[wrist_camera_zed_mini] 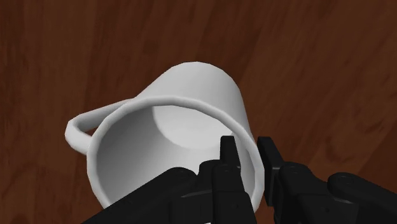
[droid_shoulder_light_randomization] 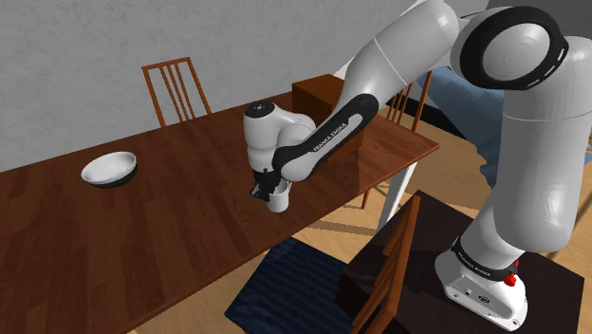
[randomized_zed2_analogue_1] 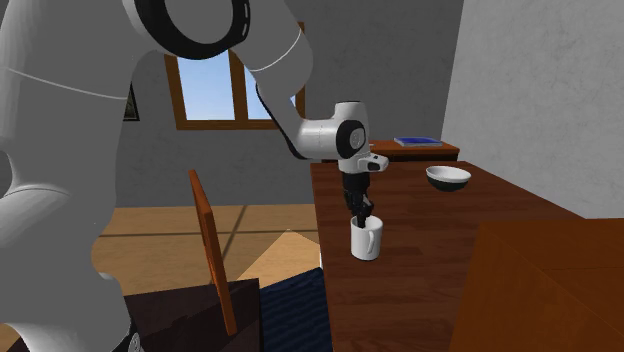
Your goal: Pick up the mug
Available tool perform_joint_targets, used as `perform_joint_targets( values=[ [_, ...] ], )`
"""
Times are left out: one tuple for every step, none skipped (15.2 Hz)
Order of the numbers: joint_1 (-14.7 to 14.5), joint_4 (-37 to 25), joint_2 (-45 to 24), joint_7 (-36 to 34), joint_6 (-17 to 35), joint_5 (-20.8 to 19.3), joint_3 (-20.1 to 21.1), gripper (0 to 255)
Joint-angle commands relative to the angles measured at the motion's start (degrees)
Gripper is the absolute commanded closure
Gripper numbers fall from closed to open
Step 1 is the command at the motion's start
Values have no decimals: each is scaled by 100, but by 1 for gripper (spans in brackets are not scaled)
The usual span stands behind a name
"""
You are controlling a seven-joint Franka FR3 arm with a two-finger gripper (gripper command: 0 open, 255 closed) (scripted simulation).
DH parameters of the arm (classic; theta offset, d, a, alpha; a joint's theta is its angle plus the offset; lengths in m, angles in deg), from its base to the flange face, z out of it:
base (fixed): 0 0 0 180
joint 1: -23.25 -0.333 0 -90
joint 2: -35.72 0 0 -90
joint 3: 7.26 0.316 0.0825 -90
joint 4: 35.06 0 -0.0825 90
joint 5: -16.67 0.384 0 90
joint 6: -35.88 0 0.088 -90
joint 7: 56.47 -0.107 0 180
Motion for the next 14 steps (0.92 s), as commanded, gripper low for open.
perform_joint_targets(
  values=[
    [0, 0, 1, 0, 1, 0, 0, 255],
    [0, 0, 1, 0, 1, 0, 0, 255],
    [0, 1, 1, -1, 2, -1, 0, 255],
    [0, 1, 1, -1, 2, -1, 0, 255],
    [-6, -19, -12, -3, -7, -3, -1, 255],
    [10, -27, 42, 29, -63, 38, 20, 255],
    [24, -38, 93, 61, -120, 78, 41, 255],
    [38, -50, 145, 93, -177, 118, 61, 255],
    [52, -63, 196, 125, -234, 158, 80, 255],
    [64, -77, 246, 156, -292, 197, 99, 255],
    [77, -92, 295, 187, -350, 236, 117, 255],
    [89, -109, 343, 217, -409, 274, 134, 255],
    [100, -127, 391, 248, -468, 312, 150, 255],
    [111, -147, 438, 278, -528, 349, 166, 255]
  ],
)
